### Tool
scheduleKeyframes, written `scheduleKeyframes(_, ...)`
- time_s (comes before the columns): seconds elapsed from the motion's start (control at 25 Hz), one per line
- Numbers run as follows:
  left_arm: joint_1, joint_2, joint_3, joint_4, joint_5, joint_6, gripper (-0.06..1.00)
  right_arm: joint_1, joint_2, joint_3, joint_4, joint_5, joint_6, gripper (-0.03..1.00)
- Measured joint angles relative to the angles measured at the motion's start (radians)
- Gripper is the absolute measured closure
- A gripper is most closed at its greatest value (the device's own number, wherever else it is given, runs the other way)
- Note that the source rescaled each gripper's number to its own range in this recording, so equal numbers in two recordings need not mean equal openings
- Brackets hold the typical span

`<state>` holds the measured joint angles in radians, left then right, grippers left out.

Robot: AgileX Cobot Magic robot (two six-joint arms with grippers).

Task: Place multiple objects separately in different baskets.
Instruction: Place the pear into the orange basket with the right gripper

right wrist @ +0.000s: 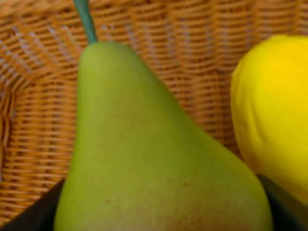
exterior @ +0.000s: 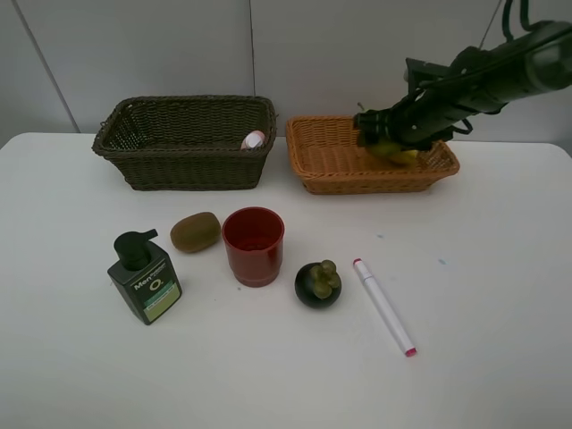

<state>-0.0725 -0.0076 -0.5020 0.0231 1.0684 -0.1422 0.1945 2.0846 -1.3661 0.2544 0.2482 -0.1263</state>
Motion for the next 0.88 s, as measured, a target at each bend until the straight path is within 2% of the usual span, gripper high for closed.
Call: scheduleKeyframes(0.88,0.0,0.0,0.0,0.0,0.0,0.0,-0.06,-0.006,0.001,-0.001,-0.005,0.007,0.0,0.27)
